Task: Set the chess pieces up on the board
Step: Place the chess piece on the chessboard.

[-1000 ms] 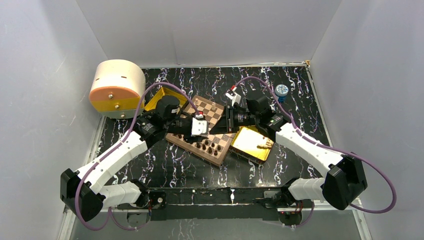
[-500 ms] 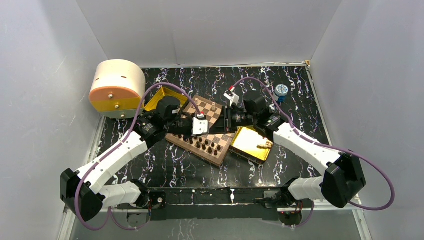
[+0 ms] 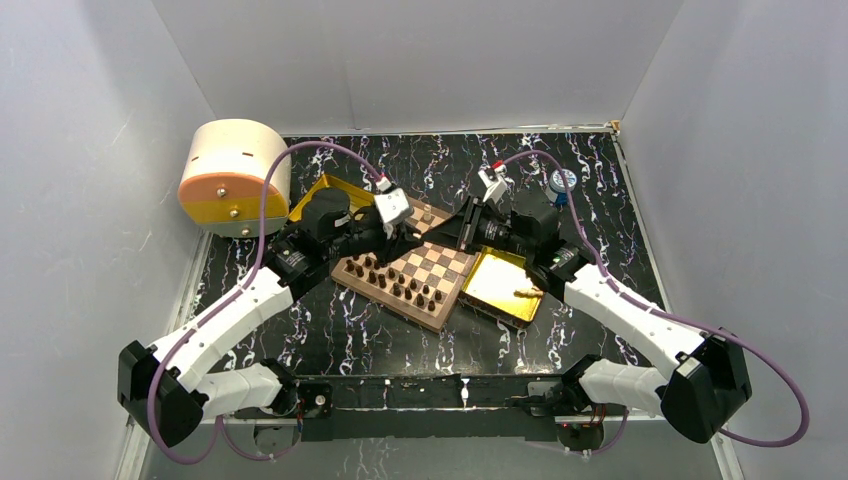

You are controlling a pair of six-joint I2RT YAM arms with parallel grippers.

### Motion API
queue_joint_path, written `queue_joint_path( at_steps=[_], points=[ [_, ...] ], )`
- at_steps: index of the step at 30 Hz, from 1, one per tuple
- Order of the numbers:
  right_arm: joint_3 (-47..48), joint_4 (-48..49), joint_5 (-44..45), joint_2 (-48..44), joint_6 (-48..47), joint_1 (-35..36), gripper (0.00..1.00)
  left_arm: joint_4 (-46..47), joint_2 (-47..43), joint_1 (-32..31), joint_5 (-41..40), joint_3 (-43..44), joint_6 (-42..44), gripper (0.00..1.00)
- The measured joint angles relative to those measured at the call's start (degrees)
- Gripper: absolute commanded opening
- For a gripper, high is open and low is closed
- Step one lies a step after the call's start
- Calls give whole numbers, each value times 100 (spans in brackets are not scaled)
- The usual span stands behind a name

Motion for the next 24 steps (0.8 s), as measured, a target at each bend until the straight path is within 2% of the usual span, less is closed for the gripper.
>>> queue_joint_path(
  at_steps=[5, 6, 12, 17, 18, 24],
  points=[
    [0, 317, 323, 9, 68, -22, 0, 568, -4, 4, -455, -129, -1137, 1],
    [0, 372, 367, 15, 72, -26, 0, 682, -4, 4, -527, -164, -1338, 4],
    [4, 525, 566, 118, 24, -35, 0, 896, 59, 2, -944, -247, -2072, 46],
    [127, 177, 837, 118, -343, -11, 0, 787, 149, -9, -1235, -247, -2334, 77],
    [170, 79, 903, 118, -433, -9, 0, 748, 151, -13, -1283, -251, -2367, 87],
    [619, -581, 1397, 271, -1187, -9, 0, 520, 136, -13, -1663, -358, -2441, 92]
  ],
)
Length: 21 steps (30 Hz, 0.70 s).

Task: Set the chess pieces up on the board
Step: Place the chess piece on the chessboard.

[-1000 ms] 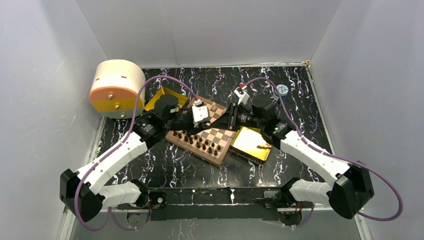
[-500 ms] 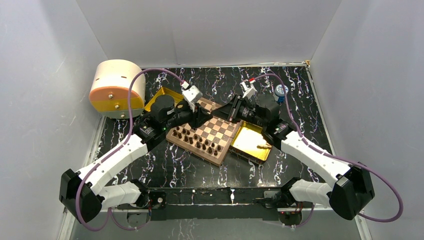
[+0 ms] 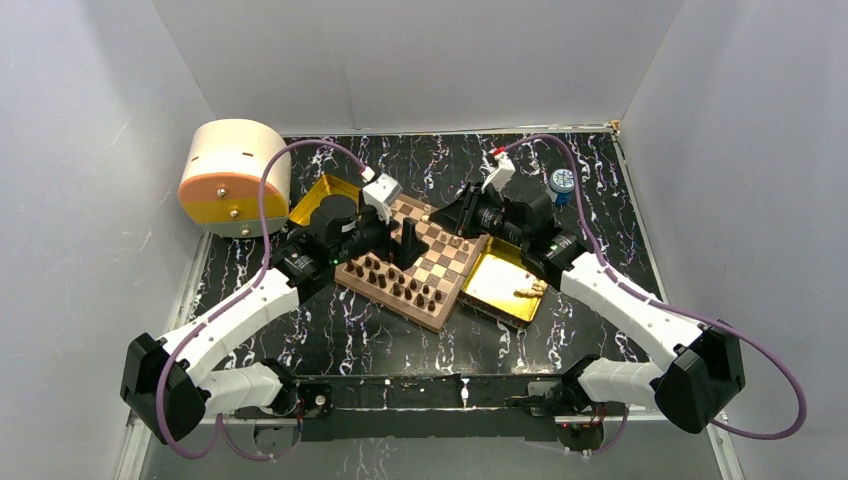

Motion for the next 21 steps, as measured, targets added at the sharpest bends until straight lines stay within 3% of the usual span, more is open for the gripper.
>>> queue_joint_path(
  at_steps=[5, 14, 21],
  points=[
    [201, -365, 450, 223, -573, 0, 0, -254, -42, 125, -291, -210, -76, 93],
    [269, -669, 1137, 887, -1541, 0, 0, -146, -173, 1685, -254, -531, -1056, 93],
    [914, -1285, 1532, 1746, -2120, 31, 0, -680, -138, 2208, -225, -518, -931, 93]
  ],
)
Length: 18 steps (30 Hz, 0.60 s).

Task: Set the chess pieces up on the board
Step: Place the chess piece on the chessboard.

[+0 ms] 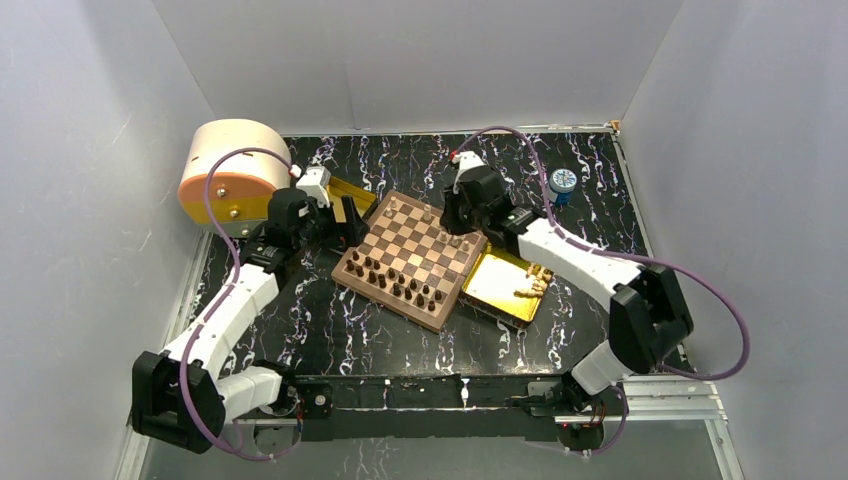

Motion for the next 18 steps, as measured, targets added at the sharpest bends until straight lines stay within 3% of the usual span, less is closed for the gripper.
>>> queue_joint_path(
  at_steps=[4, 11, 18],
  points=[
    [527, -337, 164, 514, -203, 63, 0, -376, -164, 24, -457, -9, 354, 93],
    [1207, -640, 518, 1390, -448, 299, 0, -459, -1191, 22, -1349, -448, 887, 93],
    [1727, -868, 800, 2155, -614, 433, 0, -599, -1285, 4, -1932, -448, 1130, 93]
  ],
)
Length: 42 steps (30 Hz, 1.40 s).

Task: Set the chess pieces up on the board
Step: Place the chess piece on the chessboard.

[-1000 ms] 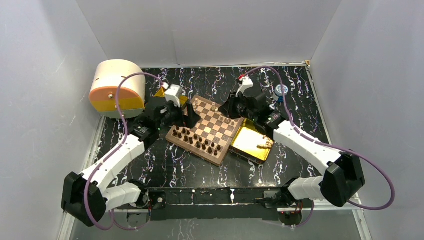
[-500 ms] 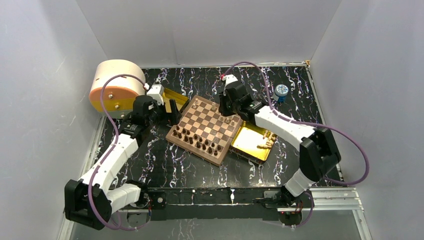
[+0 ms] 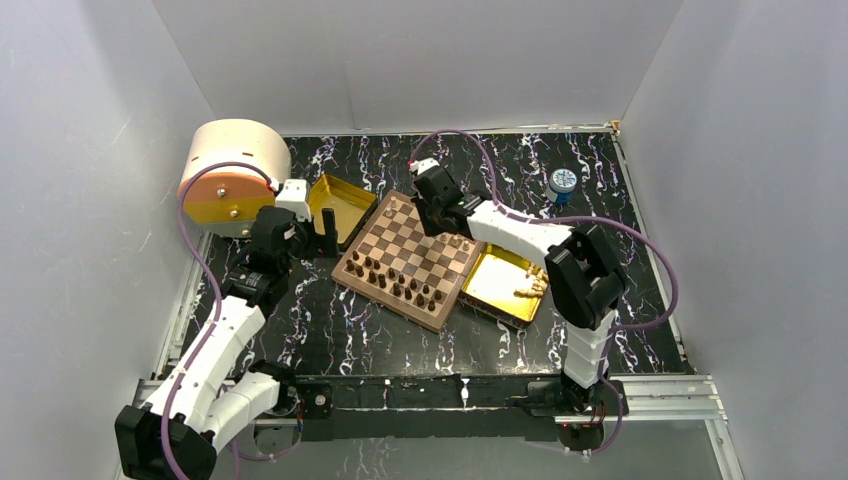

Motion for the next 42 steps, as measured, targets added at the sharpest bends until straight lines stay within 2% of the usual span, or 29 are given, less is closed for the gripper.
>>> queue_joint_path(
  at_steps=[21, 38, 42],
  points=[
    [542, -361, 654, 807, -184, 116, 0, -155, -90, -107, -149, 0, 197, 93],
    [656, -448, 721, 881, -61, 44, 3, -157, -90, -140, -149, 0, 219, 93],
    [673, -446, 721, 894, -59, 39, 8, -157, -90, -144, -149, 0, 221, 93]
  ],
)
